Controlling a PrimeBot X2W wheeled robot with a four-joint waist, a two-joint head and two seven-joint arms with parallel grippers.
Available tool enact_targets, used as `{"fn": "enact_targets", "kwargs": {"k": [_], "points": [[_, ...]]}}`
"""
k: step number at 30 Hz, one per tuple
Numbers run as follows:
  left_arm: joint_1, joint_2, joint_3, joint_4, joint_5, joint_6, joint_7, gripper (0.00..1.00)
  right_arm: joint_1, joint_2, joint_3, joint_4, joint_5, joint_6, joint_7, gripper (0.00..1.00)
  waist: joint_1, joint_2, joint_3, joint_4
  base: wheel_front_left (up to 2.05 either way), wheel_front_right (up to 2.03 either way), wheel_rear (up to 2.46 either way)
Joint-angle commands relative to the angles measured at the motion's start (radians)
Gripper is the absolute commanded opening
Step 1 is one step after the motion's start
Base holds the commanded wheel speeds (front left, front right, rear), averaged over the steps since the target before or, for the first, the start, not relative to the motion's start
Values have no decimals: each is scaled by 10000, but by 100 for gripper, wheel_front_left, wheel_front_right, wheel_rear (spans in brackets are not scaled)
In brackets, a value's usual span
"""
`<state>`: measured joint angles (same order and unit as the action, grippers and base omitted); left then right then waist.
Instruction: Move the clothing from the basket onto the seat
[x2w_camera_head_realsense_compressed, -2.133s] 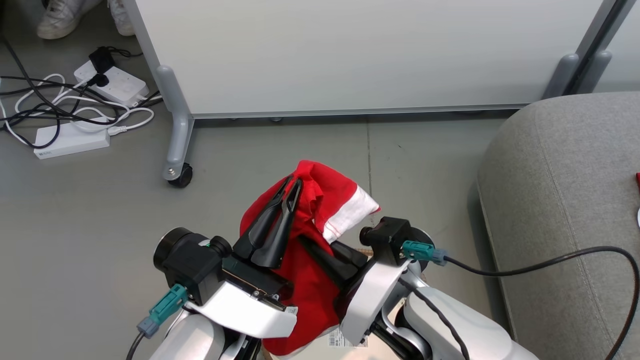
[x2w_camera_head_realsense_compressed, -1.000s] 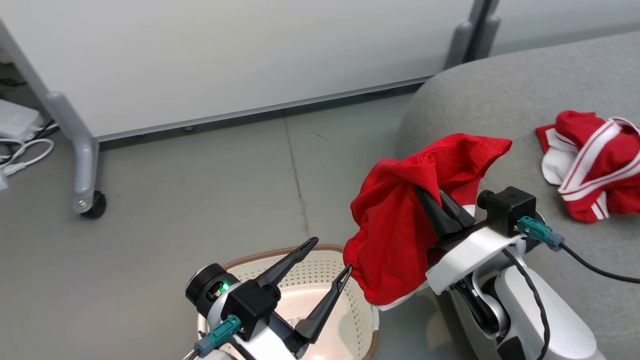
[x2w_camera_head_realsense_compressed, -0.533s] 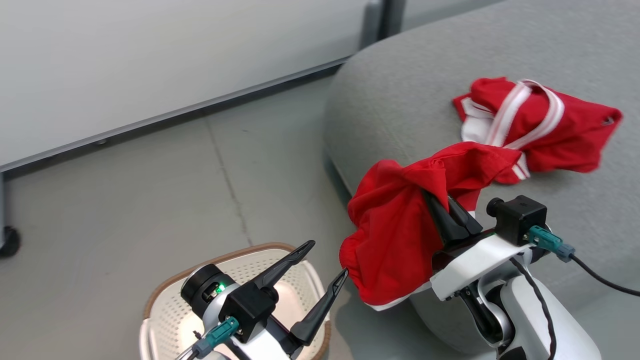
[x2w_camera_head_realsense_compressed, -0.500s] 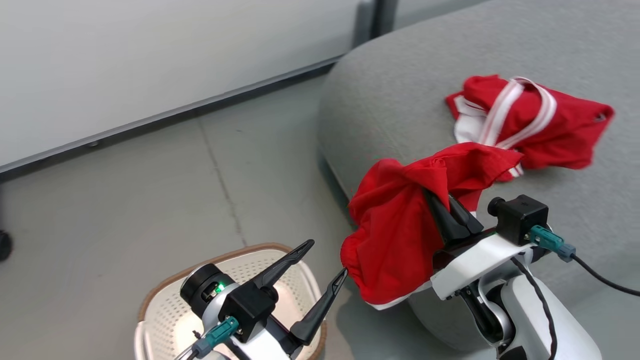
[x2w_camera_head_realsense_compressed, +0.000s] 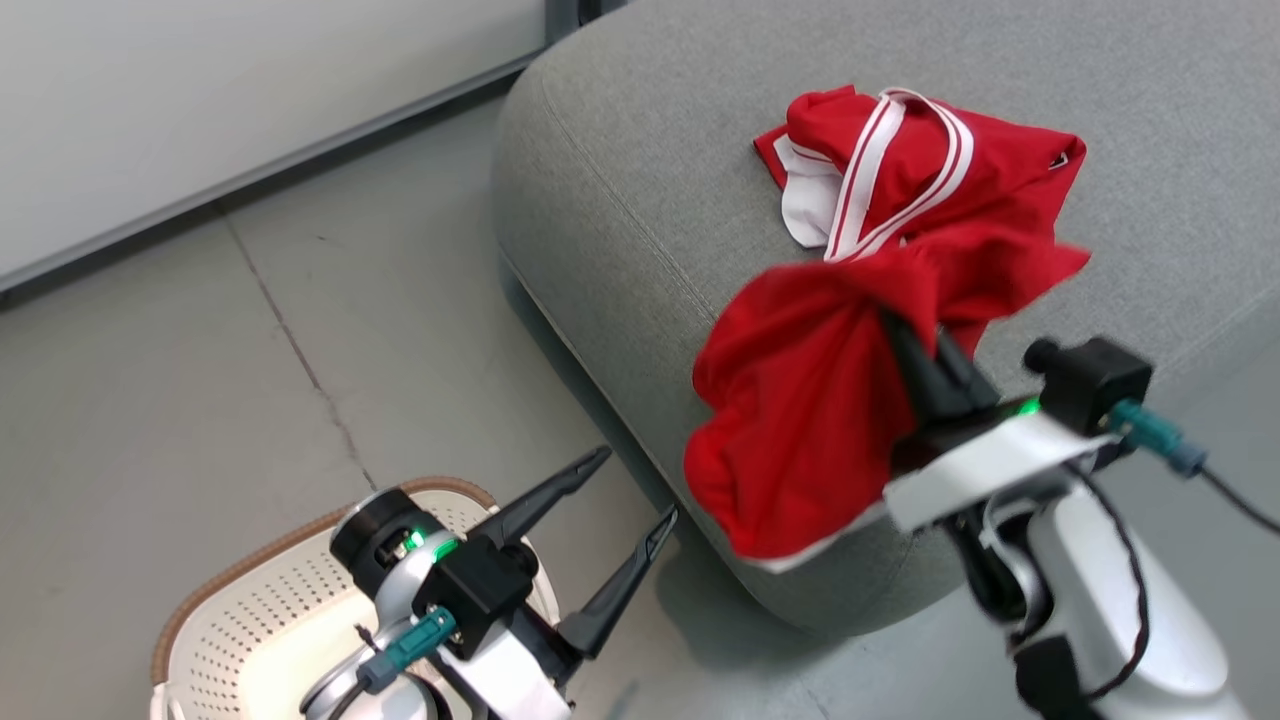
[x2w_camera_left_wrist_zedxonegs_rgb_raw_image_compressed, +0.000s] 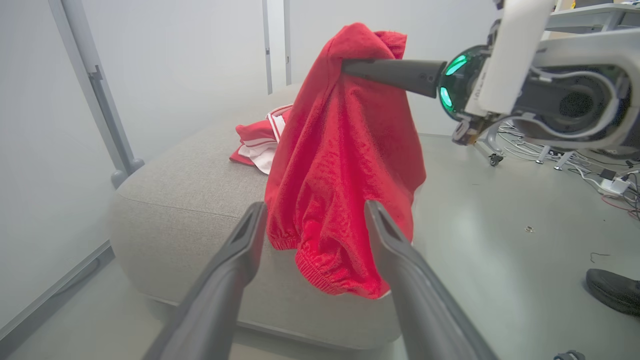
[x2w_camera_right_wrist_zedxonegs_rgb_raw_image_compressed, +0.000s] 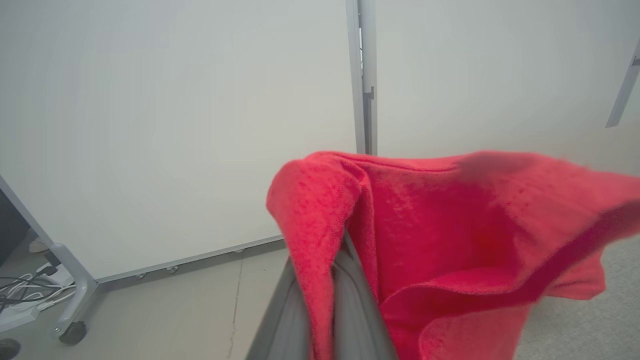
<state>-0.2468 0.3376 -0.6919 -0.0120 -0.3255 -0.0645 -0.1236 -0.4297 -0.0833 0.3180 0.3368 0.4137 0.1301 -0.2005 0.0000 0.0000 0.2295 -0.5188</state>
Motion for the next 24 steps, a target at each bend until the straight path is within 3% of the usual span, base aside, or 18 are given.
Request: {"fn": "enact_targets", "kwargs": {"k": [1,18,24], "points": [[-220,84,86,-84,76,39,28,100,-260,-108,-120,37,65,13,-106,0,0,0,188,-94,0,0,0],[-1760,993,451,-1440,566,-145,607,100,-5547,-877,-2390,1586,912,13,-672,0,0,0,2498,581,0,0,0],[-2441,1285,364,-1897,812,-317,871,100,-6302,-957,-3413,2311,897,13,-649,0,0,0,3693,1004,0,0,0]]}}
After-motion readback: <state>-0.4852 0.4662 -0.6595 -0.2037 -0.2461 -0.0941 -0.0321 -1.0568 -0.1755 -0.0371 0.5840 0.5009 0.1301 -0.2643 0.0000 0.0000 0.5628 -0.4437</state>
